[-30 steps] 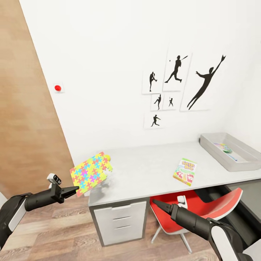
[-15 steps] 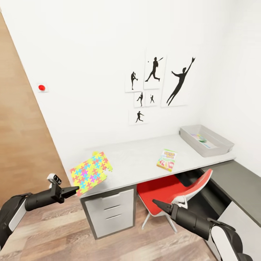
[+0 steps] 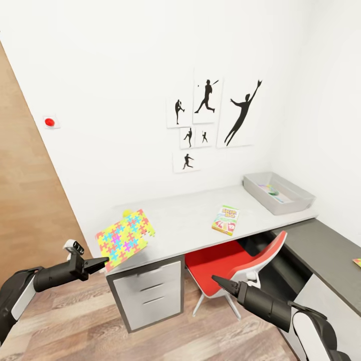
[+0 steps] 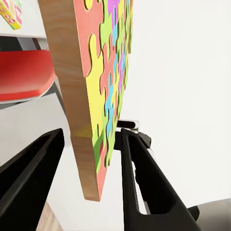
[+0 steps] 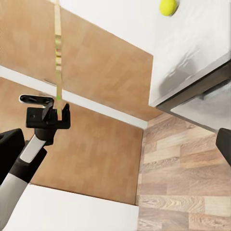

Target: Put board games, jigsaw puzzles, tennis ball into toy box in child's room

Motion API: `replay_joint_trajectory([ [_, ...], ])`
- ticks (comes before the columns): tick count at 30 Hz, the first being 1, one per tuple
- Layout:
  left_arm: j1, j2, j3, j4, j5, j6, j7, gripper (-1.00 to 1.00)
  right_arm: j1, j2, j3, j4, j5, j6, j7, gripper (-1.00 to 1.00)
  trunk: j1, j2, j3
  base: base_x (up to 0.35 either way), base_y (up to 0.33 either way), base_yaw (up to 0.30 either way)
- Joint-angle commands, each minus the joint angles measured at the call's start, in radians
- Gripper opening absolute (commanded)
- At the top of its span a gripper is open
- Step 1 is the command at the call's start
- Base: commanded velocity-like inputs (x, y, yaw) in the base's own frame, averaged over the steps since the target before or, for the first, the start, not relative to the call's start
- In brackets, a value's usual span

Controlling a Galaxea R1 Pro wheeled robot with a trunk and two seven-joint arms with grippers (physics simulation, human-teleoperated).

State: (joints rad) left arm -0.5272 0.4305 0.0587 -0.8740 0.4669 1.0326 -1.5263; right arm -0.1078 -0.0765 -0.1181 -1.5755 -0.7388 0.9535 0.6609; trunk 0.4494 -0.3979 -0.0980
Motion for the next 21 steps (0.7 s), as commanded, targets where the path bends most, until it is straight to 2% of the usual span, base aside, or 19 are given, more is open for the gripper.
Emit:
replay_joint_trajectory([
  [1,-0.001,0.0,0.0,-0.001,0.001,0.011,-0.003,-1.0,-0.001,0.0,-0.001,0.0,0.002,0.005,0.005,1.0,0.001,-0.002,-0.001,0.0,0.0,-0.174],
  [21,-0.001,0.0,-0.001,0.0,0.003,0.008,-0.003,-1.0,-0.001,0.0,-0.004,0.0,0.001,0.005,0.009,1.0,0.001,-0.002,0.022,0.0,0.0,-0.21],
])
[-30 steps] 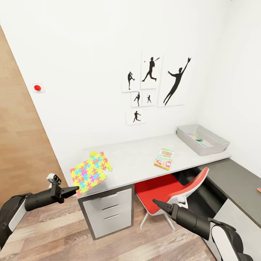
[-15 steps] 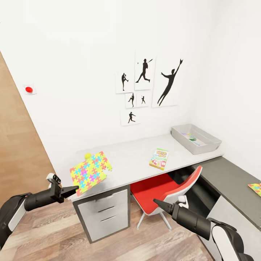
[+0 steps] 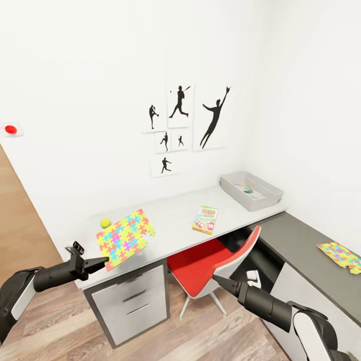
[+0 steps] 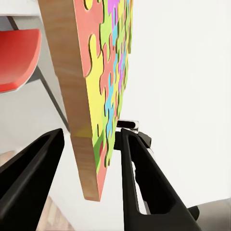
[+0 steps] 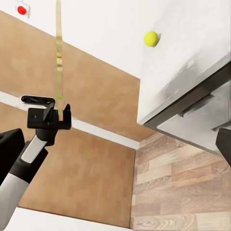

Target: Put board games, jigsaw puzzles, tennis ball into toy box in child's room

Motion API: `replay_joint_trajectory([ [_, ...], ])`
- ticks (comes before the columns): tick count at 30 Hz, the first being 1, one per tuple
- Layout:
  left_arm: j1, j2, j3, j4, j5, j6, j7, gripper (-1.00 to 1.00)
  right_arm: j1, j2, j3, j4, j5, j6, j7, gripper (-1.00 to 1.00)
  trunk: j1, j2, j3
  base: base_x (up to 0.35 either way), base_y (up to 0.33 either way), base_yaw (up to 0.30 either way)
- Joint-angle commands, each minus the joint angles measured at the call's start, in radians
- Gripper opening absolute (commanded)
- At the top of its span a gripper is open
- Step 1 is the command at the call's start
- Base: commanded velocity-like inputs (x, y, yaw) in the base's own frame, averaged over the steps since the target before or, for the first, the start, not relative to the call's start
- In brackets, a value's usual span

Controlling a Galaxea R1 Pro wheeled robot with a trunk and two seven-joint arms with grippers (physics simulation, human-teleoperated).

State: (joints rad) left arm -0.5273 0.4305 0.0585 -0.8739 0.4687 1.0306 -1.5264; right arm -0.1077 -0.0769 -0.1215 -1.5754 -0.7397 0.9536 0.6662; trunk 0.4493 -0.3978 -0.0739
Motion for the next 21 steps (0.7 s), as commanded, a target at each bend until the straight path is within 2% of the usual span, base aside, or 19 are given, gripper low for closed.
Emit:
replay_joint_trajectory([
  [1,0.0,0.0,0.0,-0.001,0.001,0.01,-0.003,-1.0,-0.001,0.0,-0.001,0.0,0.002,0.005,0.004,1.0,0.001,-0.002,-0.001,0.0,0.0,-0.215],
  [10,0.0,0.001,0.001,0.0,0.002,0.009,-0.007,-1.0,-0.001,-0.001,-0.003,0.0,-0.002,0.005,0.004,1.0,0.001,-0.002,0.009,0.0,0.0,-0.199],
  [21,0.0,0.0,0.001,0.0,0.0,0.009,-0.007,-1.0,-0.001,-0.001,0.002,0.001,-0.002,-0.077,-0.007,1.0,0.001,-0.002,0.01,0.0,0.0,-0.02],
])
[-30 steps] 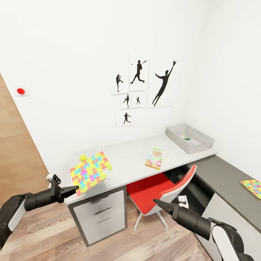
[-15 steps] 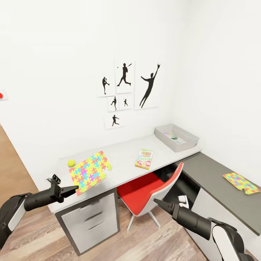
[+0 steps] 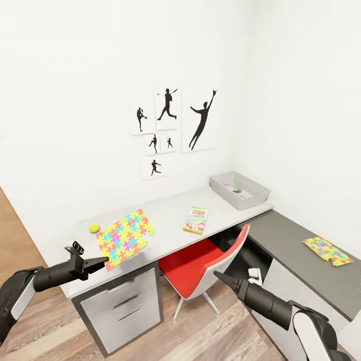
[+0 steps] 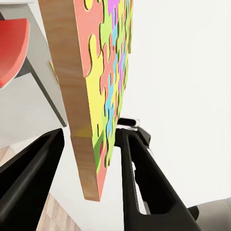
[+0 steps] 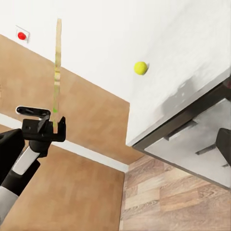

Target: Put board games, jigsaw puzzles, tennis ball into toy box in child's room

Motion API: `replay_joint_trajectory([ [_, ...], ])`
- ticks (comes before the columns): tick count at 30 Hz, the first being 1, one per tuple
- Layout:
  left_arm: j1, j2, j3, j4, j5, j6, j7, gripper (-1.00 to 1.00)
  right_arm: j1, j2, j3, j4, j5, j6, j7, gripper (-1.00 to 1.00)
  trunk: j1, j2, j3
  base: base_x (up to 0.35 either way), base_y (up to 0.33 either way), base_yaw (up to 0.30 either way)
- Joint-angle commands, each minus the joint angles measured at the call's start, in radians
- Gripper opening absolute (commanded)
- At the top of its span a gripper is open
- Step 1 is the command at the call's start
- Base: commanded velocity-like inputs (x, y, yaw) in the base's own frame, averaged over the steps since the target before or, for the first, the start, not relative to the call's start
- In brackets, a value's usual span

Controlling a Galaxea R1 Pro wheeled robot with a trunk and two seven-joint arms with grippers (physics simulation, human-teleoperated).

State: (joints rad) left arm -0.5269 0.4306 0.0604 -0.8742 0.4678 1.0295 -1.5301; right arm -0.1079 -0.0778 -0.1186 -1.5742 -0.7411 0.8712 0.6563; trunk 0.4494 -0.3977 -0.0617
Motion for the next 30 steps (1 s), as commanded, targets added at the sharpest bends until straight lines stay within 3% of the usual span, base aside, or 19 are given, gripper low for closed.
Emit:
replay_joint_trajectory([
  [1,-0.001,0.0,-0.001,0.0,0.001,0.011,-0.003,-1.0,-0.001,0.0,-0.001,0.0,-0.002,0.005,0.003,1.0,0.001,-0.002,-0.002,0.0,0.0,0.0],
  [14,-0.001,0.0,-0.002,0.0,0.002,0.011,-0.003,-1.0,-0.001,-0.001,-0.006,0.0,-0.008,0.008,0.009,1.0,0.001,-0.002,-0.005,0.0,0.0,-0.169],
  [21,-0.001,0.0,-0.001,0.0,0.002,0.011,-0.003,-1.0,-0.001,-0.001,-0.041,0.0,-0.01,0.011,0.009,1.0,0.001,-0.002,0.003,0.0,0.0,-0.228],
  [30,-0.001,0.0,-0.002,0.0,0.002,0.011,-0.003,-1.0,-0.001,-0.004,-0.049,0.0,-0.011,0.013,0.012,1.0,0.001,-0.002,0.014,0.0,0.0,-0.214],
])
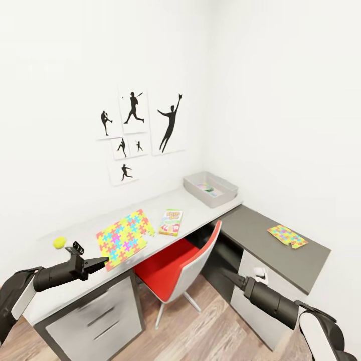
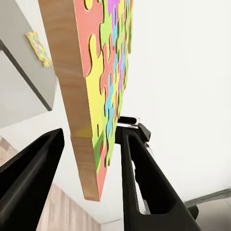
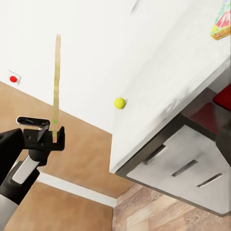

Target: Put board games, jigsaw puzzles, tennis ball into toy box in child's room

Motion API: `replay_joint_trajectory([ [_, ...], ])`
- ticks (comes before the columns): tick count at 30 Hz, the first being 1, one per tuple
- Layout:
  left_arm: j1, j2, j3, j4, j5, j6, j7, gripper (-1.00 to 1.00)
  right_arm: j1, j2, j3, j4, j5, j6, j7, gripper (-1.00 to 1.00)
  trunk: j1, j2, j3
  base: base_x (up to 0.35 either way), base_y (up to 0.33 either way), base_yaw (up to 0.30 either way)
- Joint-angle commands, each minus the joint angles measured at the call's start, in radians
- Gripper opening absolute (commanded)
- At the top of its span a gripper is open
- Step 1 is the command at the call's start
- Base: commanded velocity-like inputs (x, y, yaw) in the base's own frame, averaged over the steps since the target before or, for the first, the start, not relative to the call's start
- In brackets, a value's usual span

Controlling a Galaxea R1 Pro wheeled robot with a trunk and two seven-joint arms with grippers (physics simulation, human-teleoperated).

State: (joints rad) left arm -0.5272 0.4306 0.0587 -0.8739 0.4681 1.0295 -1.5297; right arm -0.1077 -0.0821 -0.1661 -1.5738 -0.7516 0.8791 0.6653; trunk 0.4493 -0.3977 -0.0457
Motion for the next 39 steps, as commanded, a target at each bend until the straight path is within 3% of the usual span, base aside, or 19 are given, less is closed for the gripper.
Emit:
replay_joint_trajectory([
  [1,-0.001,0.0,0.0,0.0,0.001,0.011,-0.003,-1.0,-0.001,0.0,-0.002,0.0,0.0,0.005,0.003,1.0,0.001,-0.002,-0.001,0.0,0.0,-0.162],
  [9,-0.001,0.0,0.0,0.0,0.001,0.011,-0.003,-1.0,-0.001,-0.009,-0.02,0.003,-0.01,0.009,0.008,1.0,0.001,-0.002,0.0,0.0,0.0,-0.035],
  [14,-0.001,-0.001,0.0,0.0,0.001,0.011,-0.003,-1.0,-0.001,-0.014,-0.045,0.001,-0.003,0.064,-0.002,1.0,0.001,-0.002,0.0,0.0,0.0,-0.001],
  [26,-0.001,-0.001,0.0,0.0,0.001,0.009,-0.003,-1.0,-0.001,-0.011,-0.15,0.006,-0.012,0.093,-0.013,1.0,0.001,-0.002,0.0,0.0,0.0,-0.001],
  [39,-0.001,-0.001,0.0,0.0,0.001,0.009,-0.003,-1.0,-0.001,-0.013,-0.159,0.008,-0.012,0.099,-0.013,1.0,0.001,-0.002,0.0,0.0,0.0,-0.238],
])
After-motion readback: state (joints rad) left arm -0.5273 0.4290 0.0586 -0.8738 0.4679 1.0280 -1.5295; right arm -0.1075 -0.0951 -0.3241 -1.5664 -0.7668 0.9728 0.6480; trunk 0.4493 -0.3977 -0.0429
